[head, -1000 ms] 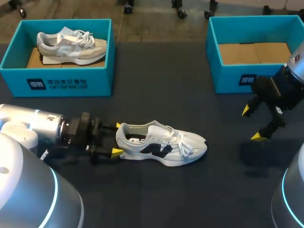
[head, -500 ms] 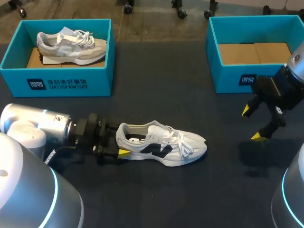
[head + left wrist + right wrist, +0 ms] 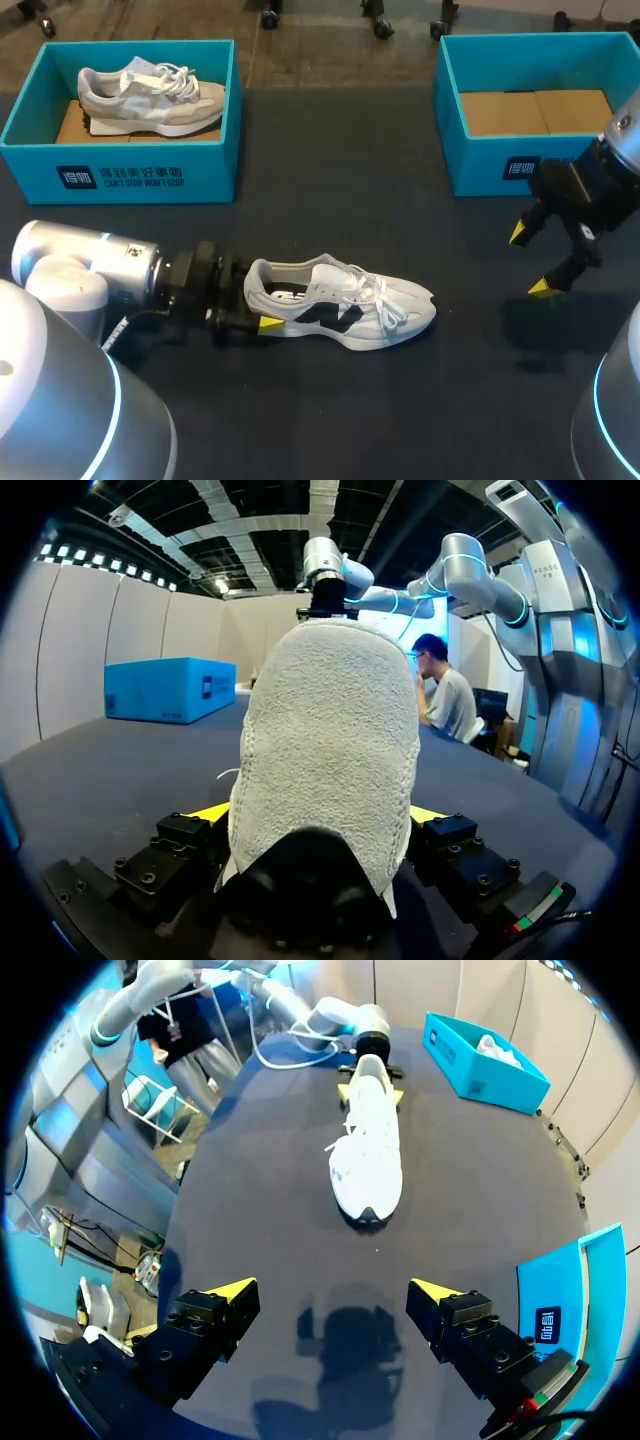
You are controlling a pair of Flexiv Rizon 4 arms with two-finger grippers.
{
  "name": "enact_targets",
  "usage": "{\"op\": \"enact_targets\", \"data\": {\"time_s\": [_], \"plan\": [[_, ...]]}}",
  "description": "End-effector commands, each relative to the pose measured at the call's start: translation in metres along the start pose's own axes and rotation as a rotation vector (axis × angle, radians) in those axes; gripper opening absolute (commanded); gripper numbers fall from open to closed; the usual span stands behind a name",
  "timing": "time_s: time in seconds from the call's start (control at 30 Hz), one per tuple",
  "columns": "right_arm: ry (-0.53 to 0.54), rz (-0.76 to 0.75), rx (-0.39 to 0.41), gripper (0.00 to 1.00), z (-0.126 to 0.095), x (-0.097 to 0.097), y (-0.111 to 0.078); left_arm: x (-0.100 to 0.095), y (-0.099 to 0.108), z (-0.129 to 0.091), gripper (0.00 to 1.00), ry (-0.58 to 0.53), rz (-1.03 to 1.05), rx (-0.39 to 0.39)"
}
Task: Take the shoe out of the shoebox, open the shoe tongue, remove and reinsert the insole, then place the shoe into the shoebox
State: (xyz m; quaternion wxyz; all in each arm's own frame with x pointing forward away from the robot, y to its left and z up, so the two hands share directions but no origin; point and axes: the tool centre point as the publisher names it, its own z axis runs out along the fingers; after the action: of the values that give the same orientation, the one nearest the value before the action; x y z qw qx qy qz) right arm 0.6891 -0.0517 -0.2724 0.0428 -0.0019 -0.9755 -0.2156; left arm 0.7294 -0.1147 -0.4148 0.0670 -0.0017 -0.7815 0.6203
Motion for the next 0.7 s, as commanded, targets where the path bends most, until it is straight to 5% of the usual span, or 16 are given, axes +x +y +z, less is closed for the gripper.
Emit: {"op": "enact_targets", "data": {"time_s": [0.03, 0.13, 0.17, 0.2, 0.27, 0.7], "plan": [[0.000, 0.001, 0.003, 1.00, 0.0009, -0.0004, 0.0005, -0.0001, 0.0022, 0.0065, 1.00, 0.005, 0.000, 0.005], [0.000, 0.001, 0.003, 1.00, 0.0009, -0.0004, 0.0005, 0.0001, 0.0030, 0.0092, 1.00, 0.012, -0.001, 0.011], [0.000, 0.001, 0.003, 1.00, 0.0009, -0.0004, 0.0005, 0.0001, 0.0036, 0.0101, 0.81, 0.013, -0.001, 0.012], [0.000, 0.001, 0.003, 1.00, 0.0009, -0.0004, 0.0005, -0.0001, 0.0042, 0.0110, 0.46, 0.014, -0.002, 0.013], [0.000, 0.001, 0.003, 1.00, 0.0009, -0.0004, 0.0005, -0.0006, 0.0057, 0.0121, 0.00, 0.017, -0.004, 0.016], [0.000, 0.001, 0.003, 1.00, 0.0009, -0.0004, 0.0005, -0.0027, 0.0103, 0.0096, 0.00, 0.038, -0.017, 0.023]]}}
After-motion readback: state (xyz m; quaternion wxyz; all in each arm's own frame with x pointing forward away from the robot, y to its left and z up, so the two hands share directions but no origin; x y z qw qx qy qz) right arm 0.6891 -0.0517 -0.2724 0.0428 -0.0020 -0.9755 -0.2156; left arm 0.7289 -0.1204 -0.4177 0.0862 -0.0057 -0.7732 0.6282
